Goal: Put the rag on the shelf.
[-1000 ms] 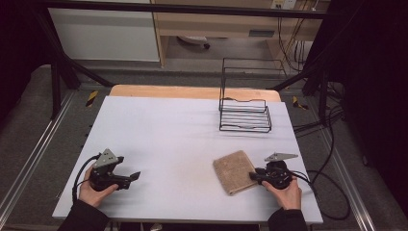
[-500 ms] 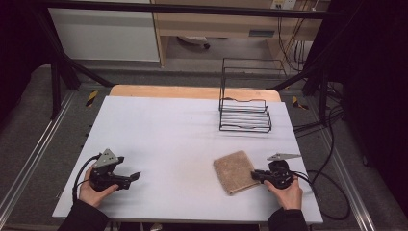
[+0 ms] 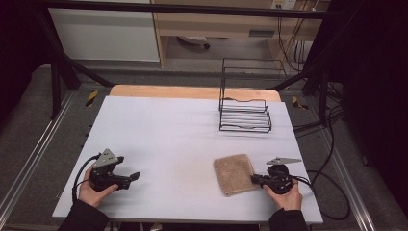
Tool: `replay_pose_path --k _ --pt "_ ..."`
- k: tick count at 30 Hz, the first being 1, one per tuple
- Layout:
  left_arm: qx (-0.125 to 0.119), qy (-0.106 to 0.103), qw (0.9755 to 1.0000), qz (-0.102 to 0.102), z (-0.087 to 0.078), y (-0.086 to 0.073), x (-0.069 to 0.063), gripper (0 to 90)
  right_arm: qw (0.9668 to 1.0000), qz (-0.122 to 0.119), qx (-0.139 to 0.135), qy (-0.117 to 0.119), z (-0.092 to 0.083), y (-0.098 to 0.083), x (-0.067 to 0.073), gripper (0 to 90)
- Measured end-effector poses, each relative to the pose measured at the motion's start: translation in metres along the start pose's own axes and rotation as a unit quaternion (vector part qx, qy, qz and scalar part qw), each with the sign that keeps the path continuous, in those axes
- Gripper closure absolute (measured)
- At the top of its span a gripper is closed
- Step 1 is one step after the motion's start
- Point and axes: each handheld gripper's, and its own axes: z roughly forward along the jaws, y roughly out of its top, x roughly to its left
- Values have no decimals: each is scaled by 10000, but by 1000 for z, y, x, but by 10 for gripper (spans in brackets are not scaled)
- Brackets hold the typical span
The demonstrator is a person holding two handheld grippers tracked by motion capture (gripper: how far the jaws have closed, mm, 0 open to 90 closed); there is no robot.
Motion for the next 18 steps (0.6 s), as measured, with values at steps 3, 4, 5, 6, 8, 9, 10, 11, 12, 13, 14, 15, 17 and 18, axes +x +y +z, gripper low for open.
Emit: replay_pose_path --k 3,4,5,6,8,9,10,11,12,13,14,15,17,18 --pt "1 -1 10000 2 0 0 0 97 9993 -262 -60 -244 3 -1 -1 685" --pt "3 3 10000 -3 0 0 0 97 9993 -262 -60 -244 3 -1 -1 685" --pt "4 3 10000 -5 0 0 0 97 9993 -262 -79 -247 3 -2 -2 645" --pt "5 3 10000 -5 0 0 0 97 9991 -269 -95 -314 3 -2 -3 601" --pt "8 -1 10000 0 0 0 0 97 9994 -209 -127 -229 4 -4 -6 595" --pt "8 0 10000 -1 0 0 0 97 9996 -170 -156 -191 4 -5 -7 597" --pt "8 -4 10000 1 0 0 -1 97 9997 -127 -152 -159 4 -6 -8 602" --pt "12 -3 10000 1 1 0 -1 97 9997 -129 -153 -161 4 -6 -8 620" --pt "16 -2 10000 -8 1 0 -1 97 9998 -55 -136 -131 4 -6 -7 658" --pt "19 -4 10000 -8 1 0 -1 98 9999 34 -108 -70 5 -5 -7 684" --pt "19 -2 10000 -4 1 0 -1 97 9999 75 -80 -39 5 -5 -7 727" --pt "17 -2 10000 -4 1 0 -1 97 9998 162 -29 76 5 -5 -6 786" --pt "9 -3 10000 -6 1 0 -1 97 9998 180 -17 103 5 -5 -5 804" --pt "5 -5 10000 -7 1 1 -2 97 9997 202 -25 127 5 -5 -5 813"
